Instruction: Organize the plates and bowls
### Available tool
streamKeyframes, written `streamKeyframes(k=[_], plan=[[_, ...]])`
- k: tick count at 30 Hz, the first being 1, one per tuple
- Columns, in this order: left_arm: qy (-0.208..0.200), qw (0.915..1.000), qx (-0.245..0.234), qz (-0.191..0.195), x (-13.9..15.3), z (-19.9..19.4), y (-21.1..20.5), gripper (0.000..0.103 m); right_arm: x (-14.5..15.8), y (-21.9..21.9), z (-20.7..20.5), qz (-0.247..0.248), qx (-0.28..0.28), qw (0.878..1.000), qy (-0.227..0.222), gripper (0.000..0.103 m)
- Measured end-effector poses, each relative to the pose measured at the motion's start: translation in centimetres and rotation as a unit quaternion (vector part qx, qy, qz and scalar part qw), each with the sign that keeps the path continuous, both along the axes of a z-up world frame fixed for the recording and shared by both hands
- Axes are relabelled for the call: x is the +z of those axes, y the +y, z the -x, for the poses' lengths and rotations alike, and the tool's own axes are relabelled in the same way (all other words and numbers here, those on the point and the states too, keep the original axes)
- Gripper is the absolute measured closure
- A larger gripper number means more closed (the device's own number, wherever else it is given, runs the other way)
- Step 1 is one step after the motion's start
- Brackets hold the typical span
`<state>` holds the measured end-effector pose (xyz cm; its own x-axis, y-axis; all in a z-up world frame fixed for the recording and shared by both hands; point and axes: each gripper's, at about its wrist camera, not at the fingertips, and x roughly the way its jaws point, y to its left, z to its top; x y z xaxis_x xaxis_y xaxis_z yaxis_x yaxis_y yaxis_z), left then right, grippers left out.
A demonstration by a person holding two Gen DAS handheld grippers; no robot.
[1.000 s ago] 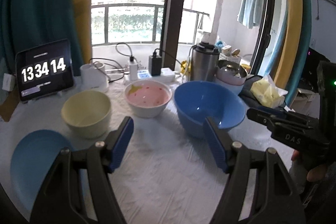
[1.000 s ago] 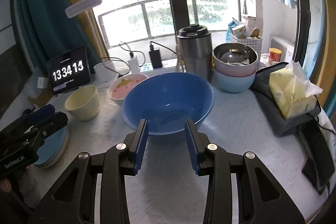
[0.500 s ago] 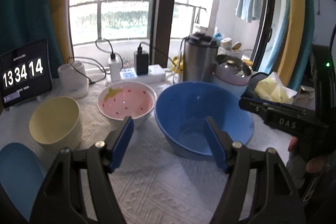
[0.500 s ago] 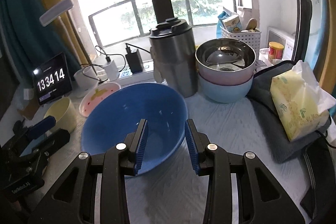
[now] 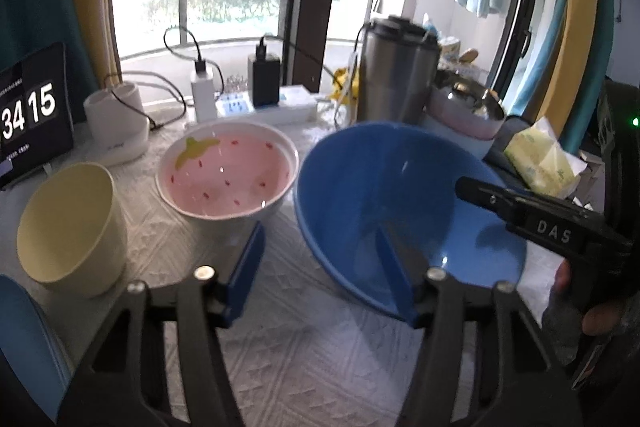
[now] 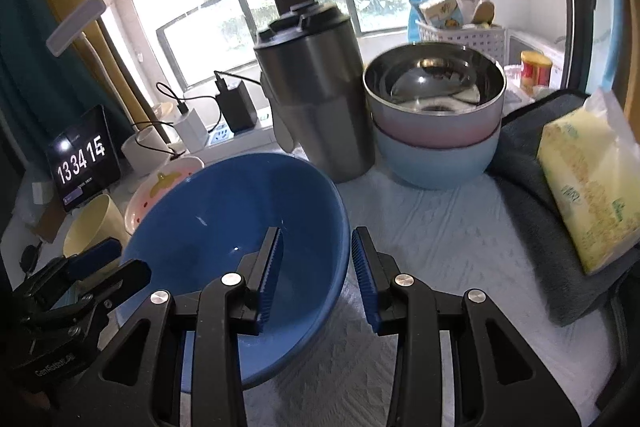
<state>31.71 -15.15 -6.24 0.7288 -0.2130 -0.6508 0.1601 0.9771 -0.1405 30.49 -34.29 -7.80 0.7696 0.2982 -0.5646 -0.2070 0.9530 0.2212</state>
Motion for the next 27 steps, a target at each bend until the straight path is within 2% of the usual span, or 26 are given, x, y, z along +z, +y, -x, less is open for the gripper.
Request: streamKeyframes(k=[3,4,6,27], plan=[[0.021,0.9998,-0.004,0.001,-0.8,-0.6,-0.1,0.058,-0.6,0.0,-0.3,-0.004,-0.004,1.0,0.013,0.069],[0.023,0.9997,-0.007,0.002,-0.9,-0.6,-0.1,0.059,-0.8,0.0,-0.3,-0.006,-0.002,1.0,0.017,0.078],[0.025,0.9996,-0.013,0.001,-1.0,-0.5,-0.3,0.064,-1.0,0.5,-0.2,-0.004,0.004,1.0,0.022,0.084],[0.015,0.9994,-0.028,0.012,1.5,4.4,2.3,0.066,0.4,3.2,4.9,0.001,-0.002,1.0,0.02,0.085]])
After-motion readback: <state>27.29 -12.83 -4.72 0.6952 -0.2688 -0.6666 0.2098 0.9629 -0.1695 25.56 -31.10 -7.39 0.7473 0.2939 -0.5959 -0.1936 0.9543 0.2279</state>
